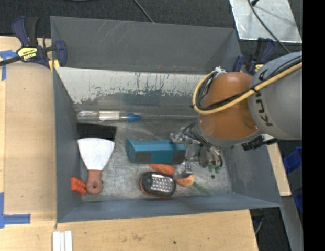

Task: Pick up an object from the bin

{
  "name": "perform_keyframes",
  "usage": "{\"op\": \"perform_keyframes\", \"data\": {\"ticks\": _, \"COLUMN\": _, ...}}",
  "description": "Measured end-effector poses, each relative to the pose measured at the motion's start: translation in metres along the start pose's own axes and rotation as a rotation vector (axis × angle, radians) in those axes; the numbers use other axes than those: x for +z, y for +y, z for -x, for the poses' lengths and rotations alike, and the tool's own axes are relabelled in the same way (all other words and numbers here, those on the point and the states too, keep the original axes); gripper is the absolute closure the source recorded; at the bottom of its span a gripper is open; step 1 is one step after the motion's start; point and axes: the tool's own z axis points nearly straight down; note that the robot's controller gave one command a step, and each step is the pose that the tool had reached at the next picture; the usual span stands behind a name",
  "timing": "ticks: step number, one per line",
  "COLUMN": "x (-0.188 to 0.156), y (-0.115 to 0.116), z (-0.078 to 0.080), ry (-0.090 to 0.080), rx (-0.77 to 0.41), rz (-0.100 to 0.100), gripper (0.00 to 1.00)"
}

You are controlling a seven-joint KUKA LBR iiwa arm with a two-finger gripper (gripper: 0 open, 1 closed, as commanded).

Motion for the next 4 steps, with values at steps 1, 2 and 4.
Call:
{"op": "perform_keyframes", "data": {"ticks": 1, "x": -0.002, "y": 0.036, "z": 0.055, "ry": 0.0, "rx": -0.112, "rz": 0.0, "gripper": 0.0}}
{"op": "perform_keyframes", "data": {"ticks": 2, "x": 0.05, "y": 0.042, "z": 0.071, "ry": 0.006, "rx": 0.026, "rz": 0.0, "gripper": 0.0}}
{"op": "perform_keyframes", "data": {"ticks": 4, "x": 0.049, "y": 0.063, "z": 0.065, "ry": -0.01, "rx": -0.085, "rz": -0.007, "gripper": 1.0}}
